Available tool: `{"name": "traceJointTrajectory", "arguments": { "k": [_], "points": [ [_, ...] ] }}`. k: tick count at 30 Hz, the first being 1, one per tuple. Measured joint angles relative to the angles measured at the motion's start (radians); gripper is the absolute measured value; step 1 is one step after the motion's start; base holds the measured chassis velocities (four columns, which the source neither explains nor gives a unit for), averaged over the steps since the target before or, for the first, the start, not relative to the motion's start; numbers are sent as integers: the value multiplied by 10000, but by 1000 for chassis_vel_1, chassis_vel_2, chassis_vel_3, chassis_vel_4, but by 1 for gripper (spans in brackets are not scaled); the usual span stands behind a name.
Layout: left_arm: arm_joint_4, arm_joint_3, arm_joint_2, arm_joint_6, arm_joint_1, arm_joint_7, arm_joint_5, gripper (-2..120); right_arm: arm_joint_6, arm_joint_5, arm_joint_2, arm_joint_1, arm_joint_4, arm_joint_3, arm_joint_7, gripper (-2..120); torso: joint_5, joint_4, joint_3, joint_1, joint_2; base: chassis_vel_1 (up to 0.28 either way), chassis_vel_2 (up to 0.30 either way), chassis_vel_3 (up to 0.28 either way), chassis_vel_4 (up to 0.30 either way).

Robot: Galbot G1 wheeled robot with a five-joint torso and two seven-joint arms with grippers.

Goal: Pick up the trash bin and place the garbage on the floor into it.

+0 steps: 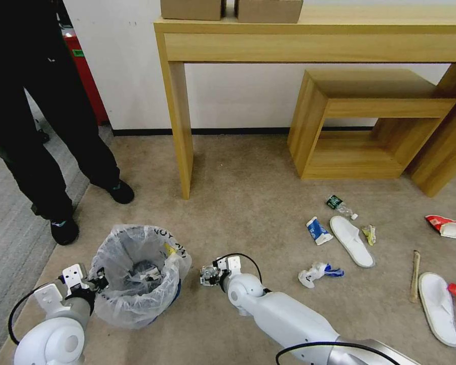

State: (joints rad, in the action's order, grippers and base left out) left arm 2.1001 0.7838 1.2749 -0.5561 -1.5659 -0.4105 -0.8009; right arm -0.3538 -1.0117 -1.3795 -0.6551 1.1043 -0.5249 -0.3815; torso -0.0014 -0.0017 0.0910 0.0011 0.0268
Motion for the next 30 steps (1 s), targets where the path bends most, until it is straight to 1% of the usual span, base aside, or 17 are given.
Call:
{"name": "traceJointTrajectory", "arguments": {
  "k": [2,3,4,5,7,9,10,12,14,19,20,23,24,26,28,29,30],
  "points": [
    [28,-7,29,24,4,4,-2,1,118,60,-103,65,-206,-125,100,86,0,0,0,0,0,0,0,0,0],
    [28,-7,29,24,4,4,-2,1,118,60,-103,65,-206,-125,100,86,0,0,0,0,0,0,0,0,0],
    [37,-17,35,45,14,5,-4,1,213,102,-156,100,-301,-224,137,80,0,0,0,0,1,0,0,0,0],
    [46,-24,37,58,23,7,-8,1,265,122,-198,127,-370,-290,173,76,0,-1,0,0,1,0,0,0,0],
    [49,-29,41,66,28,9,-10,1,303,134,-224,140,-418,-322,200,73,0,0,0,0,0,0,0,0,0],
    [51,-39,67,115,40,28,-16,1,421,251,-356,175,-607,-437,262,65,0,0,-1,0,0,0,0,0,0],
    [51,-39,67,115,40,28,-16,1,421,251,-356,175,-607,-437,262,65,0,0,-1,0,0,0,0,0,0],
    [27,-39,88,155,39,64,-2,1,511,357,-427,177,-729,-461,326,55,0,0,0,0,1,0,0,0,0],
    [0,-39,89,192,26,90,32,1,598,475,-450,177,-834,-494,382,50,0,0,0,0,1,0,0,0,0],
    [-22,-39,81,210,9,103,50,1,667,616,-466,174,-937,-486,462,46,0,0,0,0,1,0,0,0,0],
    [-32,-39,67,214,7,104,55,1,712,673,-464,157,-961,-469,491,41,1,0,0,0,1,0,0,0,0],
    [-70,-55,43,217,34,105,70,1,773,796,-390,117,-936,-449,615,31,1,0,-1,0,1,0,0,0,0],
    [-70,-55,43,217,34,105,70,1,773,796,-390,117,-936,-449,615,31,1,0,-1,0,1,0,0,0,0],
    [-83,-81,42,218,75,101,70,1,826,836,-347,105,-902,-447,621,24,1,0,0,0,1,0,0,0,0],
    [-88,-87,43,218,83,98,70,1,844,853,-337,100,-891,-446,616,22,0,-1,-1,0,1,0,0,0,0],
    [-124,-105,44,219,106,93,70,1,866,886,-306,87,-844,-441,604,14,1,-1,0,1,0,0,0,0,0],
    [-139,-112,46,219,107,90,71,1,887,910,-291,79,-818,-439,593,9,0,0,0,0,0,0,0,0,0]
  ]
}}
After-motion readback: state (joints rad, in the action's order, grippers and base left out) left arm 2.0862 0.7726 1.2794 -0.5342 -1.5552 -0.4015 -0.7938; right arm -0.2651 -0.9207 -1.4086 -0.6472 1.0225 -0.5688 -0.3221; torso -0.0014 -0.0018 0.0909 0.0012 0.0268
